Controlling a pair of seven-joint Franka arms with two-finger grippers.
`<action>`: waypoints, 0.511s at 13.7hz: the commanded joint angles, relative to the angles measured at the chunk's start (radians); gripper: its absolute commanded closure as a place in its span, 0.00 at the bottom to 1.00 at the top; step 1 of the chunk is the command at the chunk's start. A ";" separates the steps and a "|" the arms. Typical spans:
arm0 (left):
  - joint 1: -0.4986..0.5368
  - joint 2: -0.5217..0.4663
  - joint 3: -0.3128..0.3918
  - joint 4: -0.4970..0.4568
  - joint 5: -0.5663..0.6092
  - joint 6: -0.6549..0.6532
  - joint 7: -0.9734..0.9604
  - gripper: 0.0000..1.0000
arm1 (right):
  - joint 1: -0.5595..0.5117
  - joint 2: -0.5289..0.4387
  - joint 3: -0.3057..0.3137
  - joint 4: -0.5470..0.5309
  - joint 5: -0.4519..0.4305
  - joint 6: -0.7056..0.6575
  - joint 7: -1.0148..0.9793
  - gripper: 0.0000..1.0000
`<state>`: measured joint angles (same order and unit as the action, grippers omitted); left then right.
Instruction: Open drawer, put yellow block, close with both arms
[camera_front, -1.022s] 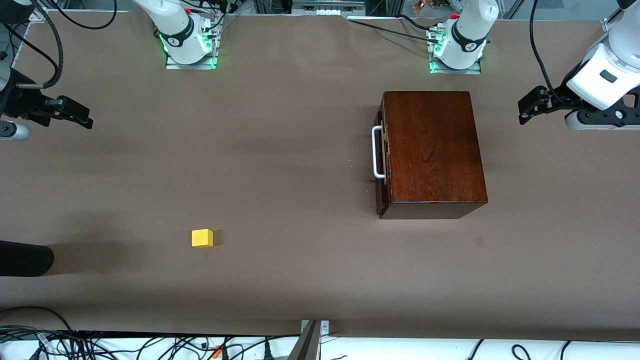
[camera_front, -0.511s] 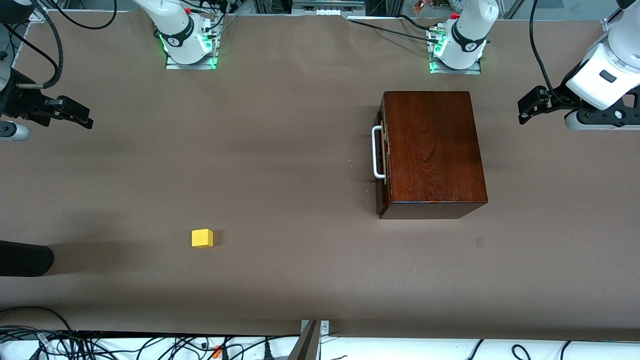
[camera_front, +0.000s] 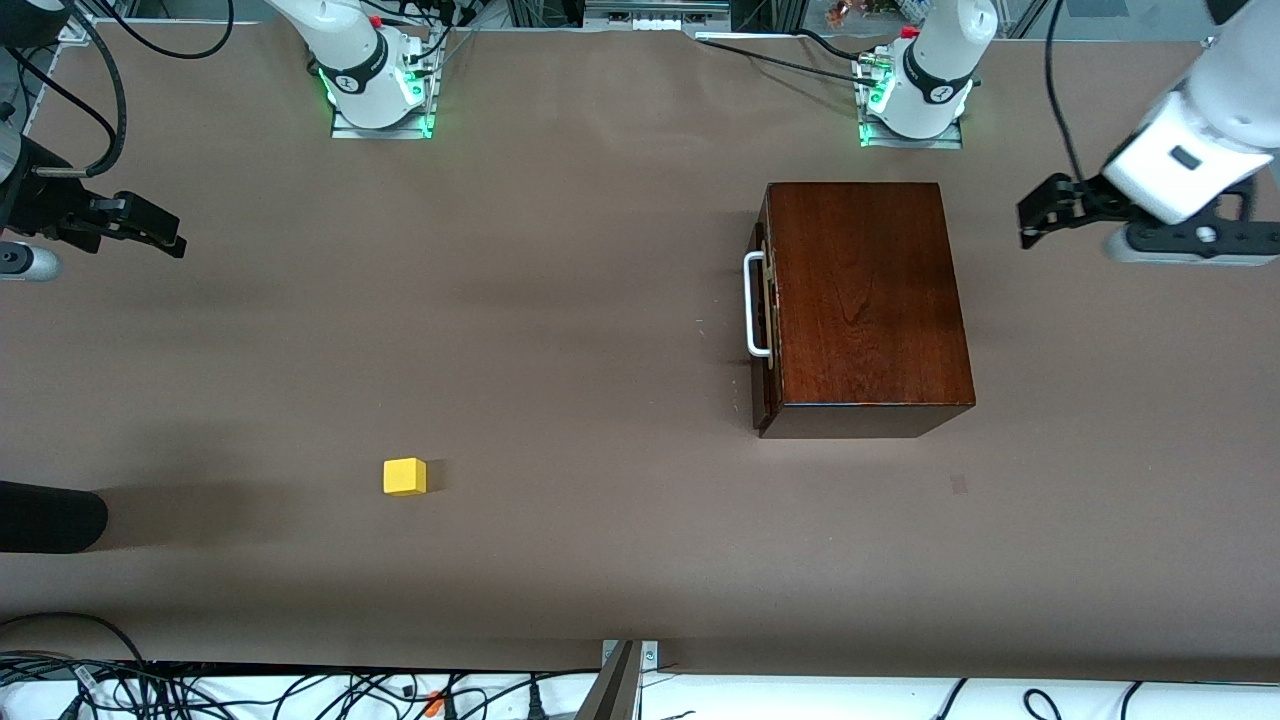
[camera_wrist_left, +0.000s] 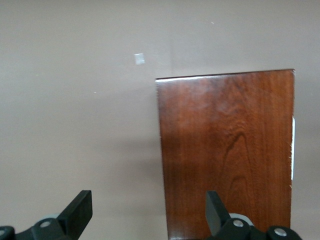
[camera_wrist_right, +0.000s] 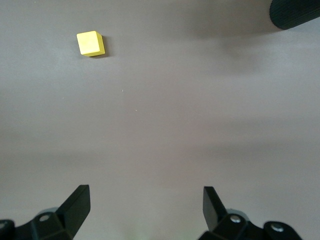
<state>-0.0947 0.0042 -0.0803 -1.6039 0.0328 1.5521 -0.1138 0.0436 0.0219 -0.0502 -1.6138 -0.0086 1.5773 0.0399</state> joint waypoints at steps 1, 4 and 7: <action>-0.010 0.051 -0.087 0.029 0.006 -0.014 -0.052 0.00 | -0.004 0.003 0.004 0.011 -0.008 -0.010 -0.011 0.00; -0.011 0.124 -0.200 0.030 0.006 0.015 -0.148 0.00 | -0.004 0.003 0.004 0.011 -0.008 -0.010 -0.009 0.00; -0.013 0.212 -0.300 0.029 0.007 0.130 -0.155 0.00 | -0.004 0.003 0.004 0.011 -0.008 -0.010 -0.009 0.00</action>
<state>-0.1100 0.1472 -0.3321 -1.6046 0.0326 1.6323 -0.2583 0.0436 0.0220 -0.0502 -1.6138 -0.0086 1.5773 0.0399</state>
